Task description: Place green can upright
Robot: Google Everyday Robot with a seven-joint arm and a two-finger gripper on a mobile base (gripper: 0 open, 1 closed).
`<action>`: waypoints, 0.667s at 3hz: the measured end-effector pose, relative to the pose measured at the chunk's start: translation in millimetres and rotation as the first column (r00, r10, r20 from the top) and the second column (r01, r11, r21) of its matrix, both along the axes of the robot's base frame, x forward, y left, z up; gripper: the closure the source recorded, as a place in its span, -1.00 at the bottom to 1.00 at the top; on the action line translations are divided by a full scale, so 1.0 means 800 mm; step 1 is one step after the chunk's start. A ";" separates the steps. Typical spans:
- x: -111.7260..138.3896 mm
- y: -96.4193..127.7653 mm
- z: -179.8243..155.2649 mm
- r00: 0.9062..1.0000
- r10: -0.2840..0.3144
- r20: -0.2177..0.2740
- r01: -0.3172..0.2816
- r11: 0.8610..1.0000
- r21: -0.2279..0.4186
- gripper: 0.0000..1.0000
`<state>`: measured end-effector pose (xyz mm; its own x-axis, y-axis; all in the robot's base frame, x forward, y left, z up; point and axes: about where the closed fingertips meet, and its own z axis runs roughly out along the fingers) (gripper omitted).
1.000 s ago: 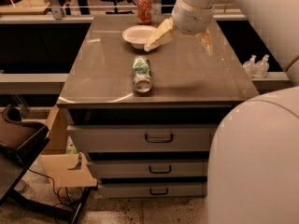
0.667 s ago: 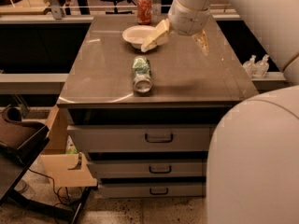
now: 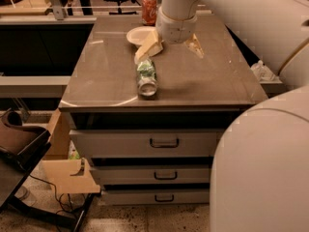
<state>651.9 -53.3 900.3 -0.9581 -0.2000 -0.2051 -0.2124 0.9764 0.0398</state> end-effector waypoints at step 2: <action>0.000 0.017 -0.026 0.999 0.036 0.005 -0.035 0.996 -0.086 -1.00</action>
Offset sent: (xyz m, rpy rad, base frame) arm -0.0014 0.0209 -0.0288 -0.1170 0.0150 0.0615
